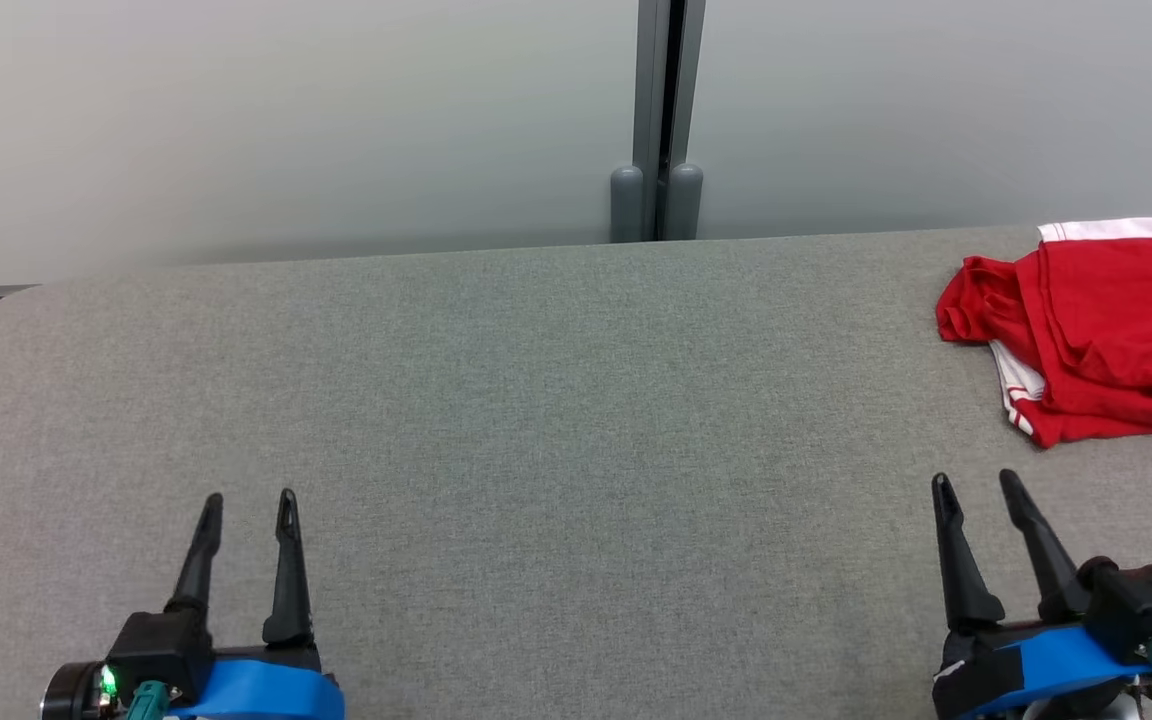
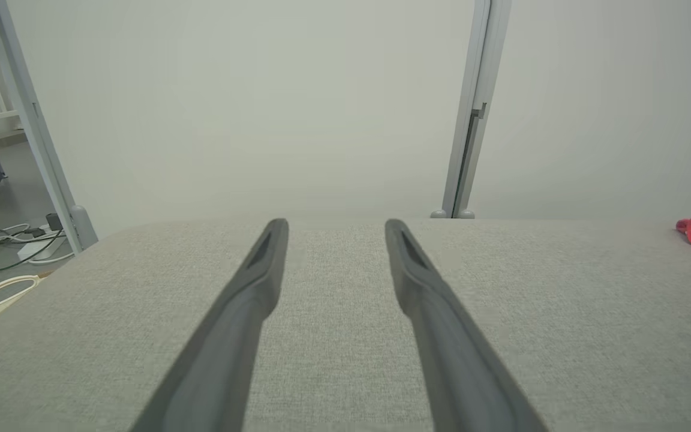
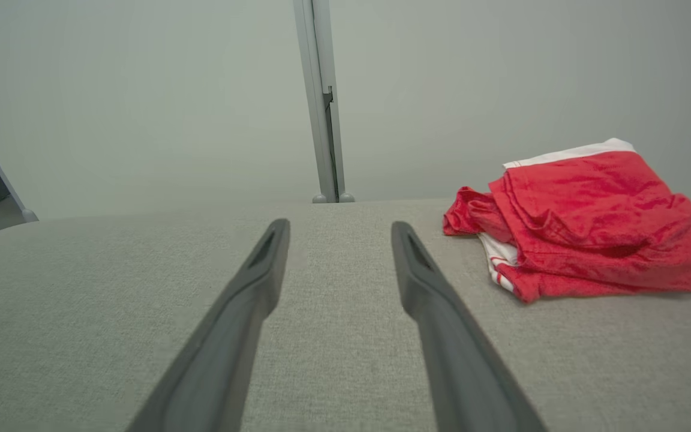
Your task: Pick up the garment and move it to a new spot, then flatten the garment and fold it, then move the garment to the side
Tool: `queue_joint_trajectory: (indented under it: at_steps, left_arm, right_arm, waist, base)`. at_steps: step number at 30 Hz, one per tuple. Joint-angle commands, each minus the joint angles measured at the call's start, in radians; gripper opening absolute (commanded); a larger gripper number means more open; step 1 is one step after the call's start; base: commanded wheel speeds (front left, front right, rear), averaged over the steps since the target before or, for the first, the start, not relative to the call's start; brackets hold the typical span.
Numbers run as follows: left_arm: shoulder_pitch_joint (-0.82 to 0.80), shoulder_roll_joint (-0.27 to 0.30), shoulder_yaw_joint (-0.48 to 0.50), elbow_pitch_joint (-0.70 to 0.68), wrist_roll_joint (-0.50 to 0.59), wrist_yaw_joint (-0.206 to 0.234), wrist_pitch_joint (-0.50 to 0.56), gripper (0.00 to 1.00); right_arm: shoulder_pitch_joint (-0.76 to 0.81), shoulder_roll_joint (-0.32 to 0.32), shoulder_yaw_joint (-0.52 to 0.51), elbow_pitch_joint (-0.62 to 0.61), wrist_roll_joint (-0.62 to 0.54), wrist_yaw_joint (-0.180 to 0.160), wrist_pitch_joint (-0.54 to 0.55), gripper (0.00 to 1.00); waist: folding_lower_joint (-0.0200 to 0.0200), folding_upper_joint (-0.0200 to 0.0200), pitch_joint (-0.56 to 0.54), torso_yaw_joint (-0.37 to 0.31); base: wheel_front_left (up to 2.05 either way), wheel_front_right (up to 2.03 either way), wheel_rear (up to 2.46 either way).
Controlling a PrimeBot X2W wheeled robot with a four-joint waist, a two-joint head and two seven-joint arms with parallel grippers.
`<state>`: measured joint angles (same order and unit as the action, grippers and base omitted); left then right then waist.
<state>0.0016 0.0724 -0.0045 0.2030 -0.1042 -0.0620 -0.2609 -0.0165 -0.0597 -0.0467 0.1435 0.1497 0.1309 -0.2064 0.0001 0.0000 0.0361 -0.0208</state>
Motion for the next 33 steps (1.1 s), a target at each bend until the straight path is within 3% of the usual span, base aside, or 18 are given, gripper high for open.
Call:
queue_joint_trajectory:
  at_steps: [1, 5, 33]
  left_arm:
    - [0.001, -0.001, 0.0, 0.005, -0.001, 0.0, 0.002, 0.0]
    - [0.015, -0.01, 0.001, 0.041, -0.017, -0.001, 0.011, 0.0]
    - [-0.03, -0.014, 0.04, 0.038, -0.516, -0.024, 0.132, 0.0]
  right_arm:
    - [0.001, 0.0, 0.001, 0.005, 0.002, 0.0, 0.001, 0.0]
    - [0.003, 0.002, 0.002, 0.038, 0.02, 0.0, 0.008, 0.0]
    - [-0.033, 0.004, -0.022, 0.057, 0.503, 0.0, 0.113, 0.0]
  waist:
    - [0.0, 0.0, 0.0, 0.0]
    - [0.0, 0.0, 0.0, 0.0]
    - [0.0, 0.0, -0.007, 0.005]
  base:
    - [0.0, 0.0, 0.0]
    - [0.0, 0.0, 0.0]
    - [0.0, 0.0, 0.0]
